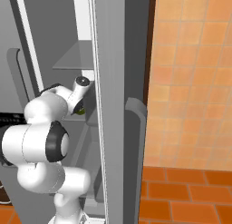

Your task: Place one lime and one steak in each tupperware on the nearby counter, to pack two identical lunches.

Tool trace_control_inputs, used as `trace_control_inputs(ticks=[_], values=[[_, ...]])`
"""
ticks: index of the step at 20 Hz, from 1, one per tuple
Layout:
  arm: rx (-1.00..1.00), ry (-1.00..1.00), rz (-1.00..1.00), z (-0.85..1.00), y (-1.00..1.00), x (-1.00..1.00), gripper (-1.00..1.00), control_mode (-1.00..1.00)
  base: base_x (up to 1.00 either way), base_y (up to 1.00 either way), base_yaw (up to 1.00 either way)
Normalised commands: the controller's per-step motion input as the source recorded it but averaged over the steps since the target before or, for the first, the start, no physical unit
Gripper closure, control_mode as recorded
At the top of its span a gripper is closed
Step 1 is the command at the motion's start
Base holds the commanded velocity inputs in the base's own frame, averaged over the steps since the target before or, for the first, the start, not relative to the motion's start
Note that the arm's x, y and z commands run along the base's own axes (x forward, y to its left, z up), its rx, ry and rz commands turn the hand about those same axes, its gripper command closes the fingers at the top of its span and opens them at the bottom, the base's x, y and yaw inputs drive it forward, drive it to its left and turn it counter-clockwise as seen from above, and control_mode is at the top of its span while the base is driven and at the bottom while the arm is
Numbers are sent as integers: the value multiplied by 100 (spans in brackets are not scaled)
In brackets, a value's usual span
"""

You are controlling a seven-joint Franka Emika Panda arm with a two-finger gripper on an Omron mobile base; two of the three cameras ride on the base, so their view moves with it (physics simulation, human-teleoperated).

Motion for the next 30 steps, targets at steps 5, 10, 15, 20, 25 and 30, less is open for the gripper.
trace_control_inputs(ticks=[5, 10, 15, 20, 25, 30], values=[[-2, 1, 5, -17, 25, 21, -100, -100, 0, 0, 0], [-6, -2, 5, -61, 11, -4, -100, -100, 0, 0, 0], [0, -19, 6, -42, 24, 9, -100, -100, 0, 0, 0], [0, -9, 6, -18, 18, 0, -100, -100, 0, 0, 0], [0, 4, 5, -24, 24, -5, 100, -100, 0, 0, 0], [0, 3, 3, -12, 7, -14, 100, -100, 0, 0, 0]])
